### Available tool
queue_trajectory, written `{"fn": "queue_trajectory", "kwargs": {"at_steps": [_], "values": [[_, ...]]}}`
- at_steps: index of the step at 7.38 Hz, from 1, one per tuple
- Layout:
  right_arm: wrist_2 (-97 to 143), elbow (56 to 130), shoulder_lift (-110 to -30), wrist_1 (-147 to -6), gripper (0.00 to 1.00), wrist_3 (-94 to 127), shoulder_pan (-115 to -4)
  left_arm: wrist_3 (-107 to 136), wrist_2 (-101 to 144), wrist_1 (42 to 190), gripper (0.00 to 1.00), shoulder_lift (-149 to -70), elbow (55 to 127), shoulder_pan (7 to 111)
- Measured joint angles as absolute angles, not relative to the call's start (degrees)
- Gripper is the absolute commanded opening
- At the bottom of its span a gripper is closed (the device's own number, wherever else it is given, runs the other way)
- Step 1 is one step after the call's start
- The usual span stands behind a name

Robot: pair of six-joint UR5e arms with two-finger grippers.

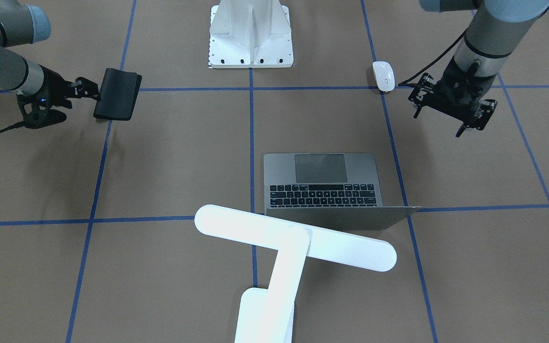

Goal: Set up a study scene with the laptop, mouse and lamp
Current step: 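Grasp the edge of the black mouse pad with the right gripper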

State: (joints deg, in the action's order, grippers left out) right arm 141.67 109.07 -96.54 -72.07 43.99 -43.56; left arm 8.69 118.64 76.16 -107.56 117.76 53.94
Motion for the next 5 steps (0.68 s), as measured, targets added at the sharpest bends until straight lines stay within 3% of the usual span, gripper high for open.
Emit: {"fn": "queue_trajectory", "kwargs": {"at_steps": [5], "values": [[142.1, 106.42, -94.63, -71.29, 0.88, 47.27, -39.92, 5.86, 118.58, 76.52, 0.99, -106.91, 117.12, 53.86]]}}
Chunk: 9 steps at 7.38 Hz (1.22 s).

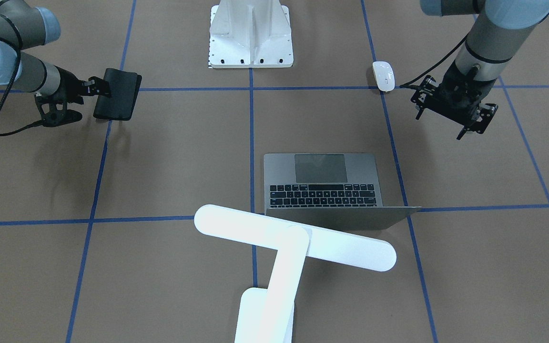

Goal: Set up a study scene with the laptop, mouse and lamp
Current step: 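Grasp the edge of the black mouse pad with the right gripper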

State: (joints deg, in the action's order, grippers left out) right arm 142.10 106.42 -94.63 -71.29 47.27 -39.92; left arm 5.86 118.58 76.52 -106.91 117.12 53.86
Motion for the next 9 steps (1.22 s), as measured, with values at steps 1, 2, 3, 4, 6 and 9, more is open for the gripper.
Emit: {"fn": "queue_trajectory", "kwargs": {"at_steps": [1, 2, 3, 4, 6, 9], "values": [[142.28, 105.35, -93.84, -71.28, 0.88, 47.33, -39.86, 4.81, 118.57, 76.51, 0.99, -106.86, 116.61, 53.88], [142.44, 104.81, -93.46, -71.35, 0.8, 47.36, -39.84, 4.13, 118.57, 76.53, 0.99, -106.82, 116.37, 53.92], [142.54, 104.66, -93.32, -71.55, 0.72, 47.37, -39.82, 3.84, 118.57, 76.55, 0.99, -106.8, 116.33, 53.97], [142.6, 104.67, -93.28, -71.75, 0.62, 47.37, -39.79, 3.74, 118.56, 76.55, 0.99, -106.79, 116.34, 54.01], [142.64, 104.61, -93.26, -72.0, 0.59, 47.37, -39.29, 3.7, 118.57, 76.55, 0.99, -106.79, 116.37, 54.1], [142.63, 104.52, -93.35, -72.12, 0.6, 47.37, -38.09, 3.69, 118.54, 76.55, 0.99, -106.75, 116.37, 54.14]]}}
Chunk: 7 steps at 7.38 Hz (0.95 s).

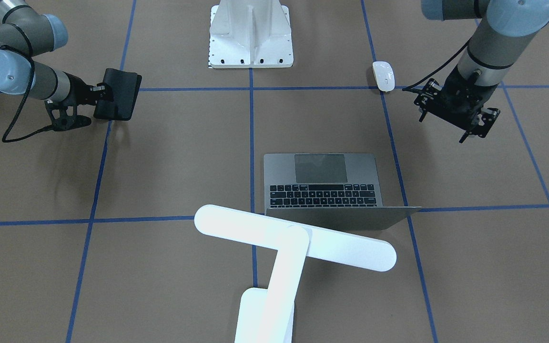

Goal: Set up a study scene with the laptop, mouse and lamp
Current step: 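Grasp the edge of the black mouse pad with the right gripper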

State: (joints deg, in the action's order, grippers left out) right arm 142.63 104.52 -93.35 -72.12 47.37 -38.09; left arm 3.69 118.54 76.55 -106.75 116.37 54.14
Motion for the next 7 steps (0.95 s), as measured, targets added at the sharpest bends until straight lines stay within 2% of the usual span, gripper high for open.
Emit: {"fn": "queue_trajectory", "kwargs": {"at_steps": [2, 3, 4, 7], "values": [[142.64, 104.54, -93.66, -72.15, 0.59, 47.37, -38.0, 3.69, 118.49, 76.55, 0.99, -106.71, 116.42, 54.14], [142.65, 104.58, -93.81, -72.16, 0.47, 47.37, -38.02, 3.69, 118.48, 76.55, 0.99, -106.71, 116.44, 54.14], [142.63, 104.58, -93.89, -72.16, 0.3, 47.37, -38.02, 3.69, 118.48, 76.55, 0.99, -106.7, 116.45, 54.14], [142.51, 104.75, -93.67, -73.48, 0.17, 47.36, -37.99, 3.63, 118.48, 76.55, 0.99, -106.7, 116.46, 54.14]]}}
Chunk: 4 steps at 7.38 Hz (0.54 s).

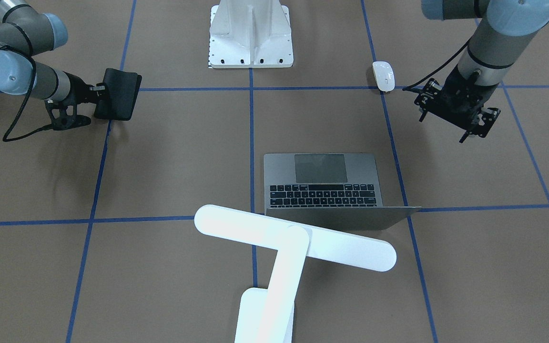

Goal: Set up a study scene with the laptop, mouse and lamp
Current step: 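Grasp the edge of the black mouse pad with the right gripper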

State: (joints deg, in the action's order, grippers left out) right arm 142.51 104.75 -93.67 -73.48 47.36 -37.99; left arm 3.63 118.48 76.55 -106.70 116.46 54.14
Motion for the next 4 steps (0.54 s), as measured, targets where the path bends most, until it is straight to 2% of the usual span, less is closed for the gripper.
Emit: {"fn": "queue_trajectory", "kwargs": {"at_steps": [4], "values": [[139.97, 106.05, -93.77, -73.78, 0.12, 47.32, -38.04, 3.68, 118.48, 76.55, 0.99, -106.7, 116.57, 54.14]]}}
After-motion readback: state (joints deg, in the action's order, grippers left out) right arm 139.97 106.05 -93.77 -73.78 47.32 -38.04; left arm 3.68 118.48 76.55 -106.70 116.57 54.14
